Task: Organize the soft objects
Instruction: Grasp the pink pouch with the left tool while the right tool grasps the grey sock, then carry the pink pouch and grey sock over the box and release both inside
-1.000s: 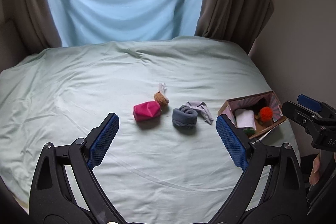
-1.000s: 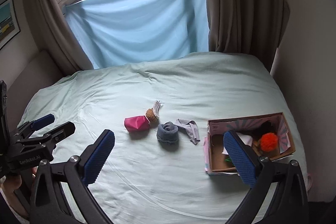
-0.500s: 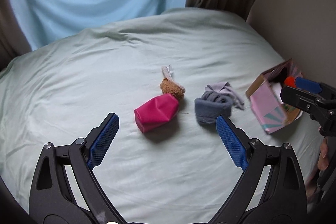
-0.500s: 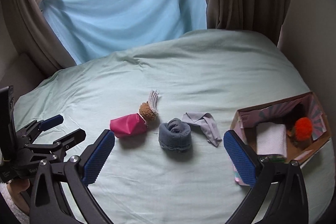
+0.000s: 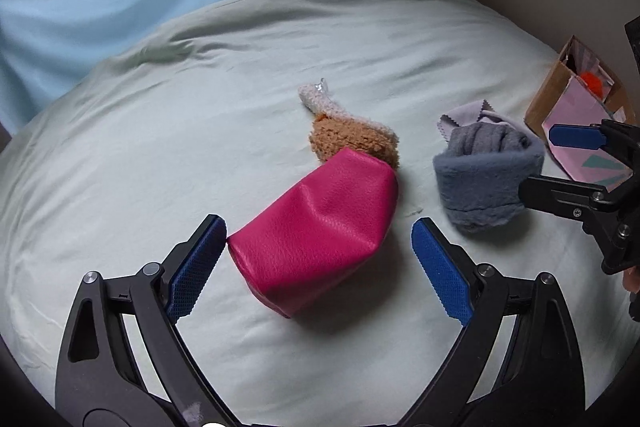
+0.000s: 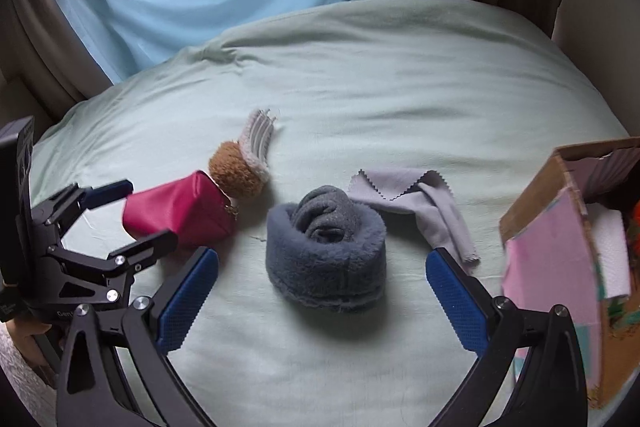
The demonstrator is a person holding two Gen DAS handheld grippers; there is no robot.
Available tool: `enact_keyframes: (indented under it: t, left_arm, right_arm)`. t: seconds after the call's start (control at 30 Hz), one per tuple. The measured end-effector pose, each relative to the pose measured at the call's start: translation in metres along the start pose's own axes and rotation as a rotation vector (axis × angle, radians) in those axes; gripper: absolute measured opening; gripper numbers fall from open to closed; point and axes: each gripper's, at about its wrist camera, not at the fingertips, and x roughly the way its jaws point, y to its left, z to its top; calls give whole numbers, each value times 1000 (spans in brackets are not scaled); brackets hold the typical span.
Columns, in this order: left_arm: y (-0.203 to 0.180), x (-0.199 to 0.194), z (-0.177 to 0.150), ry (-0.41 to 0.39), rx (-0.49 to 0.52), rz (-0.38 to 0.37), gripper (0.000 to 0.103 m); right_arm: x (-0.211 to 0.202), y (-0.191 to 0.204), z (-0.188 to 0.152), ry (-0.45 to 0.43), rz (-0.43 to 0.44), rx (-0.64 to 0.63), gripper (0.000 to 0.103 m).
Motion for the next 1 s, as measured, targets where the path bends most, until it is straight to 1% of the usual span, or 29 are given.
enact_keyframes:
  t: [0.07, 0.17, 0.27, 0.4, 0.47, 0.5, 0.53, 0.57, 0.6, 0.67, 0.7, 0.77, 0.83, 0.87, 0.93, 1.0]
  left_arm:
    - [7, 9, 2, -9, -3, -9, 94]
    - [16, 22, 3, 0, -28, -49, 93]
    - [15, 32, 3, 8, -21, -66, 94]
    - [13, 38, 0, 16, -19, -92, 93]
    - [16, 37, 0, 14, -50, -114, 89]
    - [17, 37, 0, 17, -62, -121, 87]
    - [19, 38, 0, 19, -72, -123, 84]
    - [19, 37, 0, 19, -81, -126, 79]
    - [19, 36, 0, 18, -87, -128, 76]
    - [19, 33, 0, 17, -97, -129, 67]
    - [18, 31, 0, 17, -97, -127, 65]
    - [14, 28, 0, 18, -91, -124, 52]
    - [10, 26, 0, 18, -89, -122, 44]
    - [9, 25, 1, 18, -88, -119, 41]
    - [5, 22, 1, 20, -89, -108, 39]
    - [3, 18, 1, 20, -96, -99, 37]
  right_arm:
    - [12, 0, -1, 3, -7, -13, 103]
    - [26, -1, -2, 4, -6, -21, 103]
    - [34, -2, -1, 0, -2, -27, 103]
    - [42, -2, 1, 0, 25, -33, 103]
    - [49, -1, 3, 7, 41, -27, 102]
    - [51, -2, 3, 13, 53, -24, 96]
    - [56, -1, 3, 27, 64, -22, 85]
    - [59, -1, 2, 41, 70, -21, 78]
    - [62, 0, 2, 49, 69, -21, 72]
    - [60, 0, 1, 40, 69, -21, 69]
    - [59, 0, 1, 37, 70, -20, 66]
    - [56, -1, 0, 33, 73, -17, 62]
    - [54, -2, 0, 31, 77, -16, 56]
    - [53, -2, 0, 29, 77, -17, 54]
    - [49, -2, 0, 25, 79, -19, 50]
    - [44, -2, 0, 21, 82, -20, 48]
